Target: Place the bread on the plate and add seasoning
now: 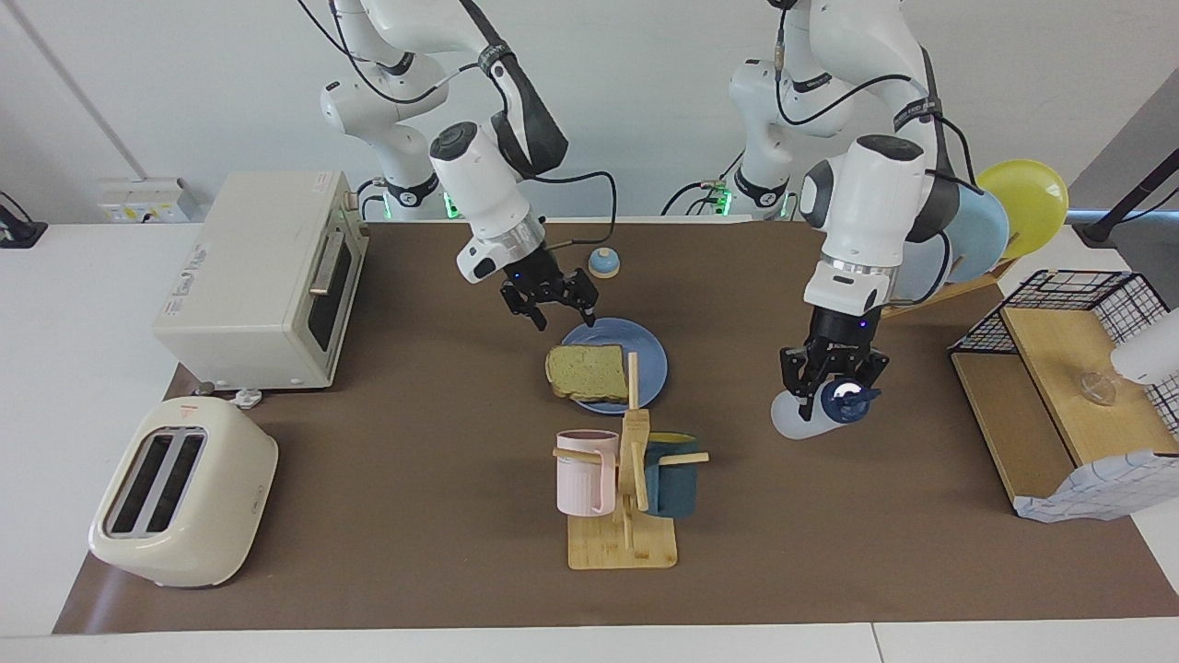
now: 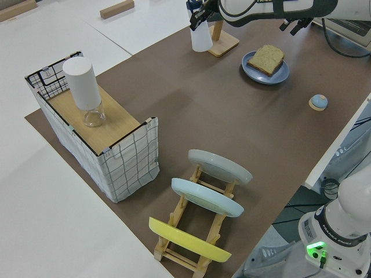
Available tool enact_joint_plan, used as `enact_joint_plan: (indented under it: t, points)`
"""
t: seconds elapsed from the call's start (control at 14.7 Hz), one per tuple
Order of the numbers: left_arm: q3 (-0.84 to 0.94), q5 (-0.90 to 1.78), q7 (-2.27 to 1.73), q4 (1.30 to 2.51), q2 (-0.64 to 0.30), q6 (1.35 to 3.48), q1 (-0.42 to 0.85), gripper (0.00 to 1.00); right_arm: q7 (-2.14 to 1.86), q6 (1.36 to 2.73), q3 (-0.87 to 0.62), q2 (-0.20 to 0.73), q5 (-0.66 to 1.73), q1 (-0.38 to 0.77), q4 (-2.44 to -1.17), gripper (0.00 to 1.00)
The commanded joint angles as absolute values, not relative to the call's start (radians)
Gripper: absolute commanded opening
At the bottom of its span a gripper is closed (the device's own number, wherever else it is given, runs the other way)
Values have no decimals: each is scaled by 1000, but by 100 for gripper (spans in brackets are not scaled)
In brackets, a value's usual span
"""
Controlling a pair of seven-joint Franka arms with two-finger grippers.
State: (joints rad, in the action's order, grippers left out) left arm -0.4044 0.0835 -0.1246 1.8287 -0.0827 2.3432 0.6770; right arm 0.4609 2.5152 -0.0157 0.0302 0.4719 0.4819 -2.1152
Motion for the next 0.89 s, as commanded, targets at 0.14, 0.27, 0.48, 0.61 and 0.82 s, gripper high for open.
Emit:
enact_joint_plan:
  t: [0.14,0.27,0.48,0.61,0.82]
  points:
    - [-348,87,0,1835,47,2108,690,36,462,2298,-22,47,456,410,-1915,100]
    - [-312,89,50,1838,99,2005,690,36,462,2179,-21,48,459,371,-1841,100]
    - [-264,90,98,1838,156,1873,692,36,475,2054,-21,48,475,339,-1744,92]
    - [-224,95,156,1844,195,1786,692,36,550,2017,-23,48,494,337,-1691,83]
    - [-177,98,280,1844,221,1665,692,37,624,1945,-21,87,552,337,-1583,75]
